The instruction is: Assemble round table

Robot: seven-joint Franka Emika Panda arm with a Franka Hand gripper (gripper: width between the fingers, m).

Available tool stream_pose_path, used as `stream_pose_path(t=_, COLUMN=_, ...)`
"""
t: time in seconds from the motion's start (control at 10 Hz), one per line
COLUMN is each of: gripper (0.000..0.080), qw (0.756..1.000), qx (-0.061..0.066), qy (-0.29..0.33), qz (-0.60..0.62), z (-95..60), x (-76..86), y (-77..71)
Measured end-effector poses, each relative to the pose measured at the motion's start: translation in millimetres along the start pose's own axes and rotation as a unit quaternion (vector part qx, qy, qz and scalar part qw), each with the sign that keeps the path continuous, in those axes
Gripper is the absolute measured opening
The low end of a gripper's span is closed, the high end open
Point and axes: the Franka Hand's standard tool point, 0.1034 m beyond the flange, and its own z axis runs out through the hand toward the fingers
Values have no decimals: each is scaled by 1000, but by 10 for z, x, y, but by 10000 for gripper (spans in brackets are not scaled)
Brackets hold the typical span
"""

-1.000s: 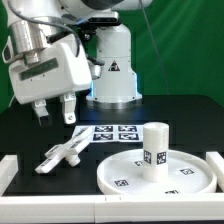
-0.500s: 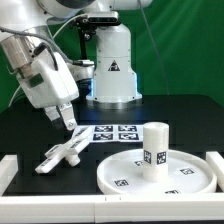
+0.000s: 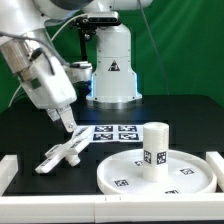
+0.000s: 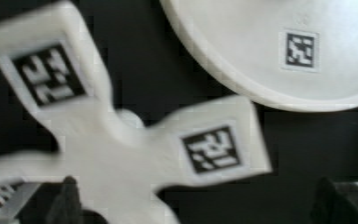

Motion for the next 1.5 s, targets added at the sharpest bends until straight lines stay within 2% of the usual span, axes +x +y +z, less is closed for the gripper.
stream_pose_path(t=0.1, gripper=649, qw=999, qx=20, qy=-28, qz=37, z=17, x=28, y=46)
stream_pose_path(t=0.2, gripper=649, qw=998, qx=25, qy=-26, qz=45, z=16, x=82, y=84)
stream_pose_path(t=0.5, gripper=649, qw=998, qx=23, qy=-25, qz=43, z=20, x=76, y=84)
stream_pose_path(t=0.6, gripper=649, qw=998, qx=26, qy=-29, qz=53, z=30, x=87, y=109)
stream_pose_path(t=0.7, gripper=649, qw=994, qx=31, qy=-44, qz=96, z=85, x=152, y=249)
stream_pose_path(t=0.8, gripper=649, qw=990, qx=34, qy=-48, qz=127, z=120, x=183, y=308)
stream_pose_path(t=1.0, gripper=649, qw=986, qx=46, qy=-51, qz=150, z=143, x=205, y=313)
stream_pose_path(t=1.5, gripper=649, qw=987, qx=38, qy=-48, qz=148, z=280, x=100, y=236)
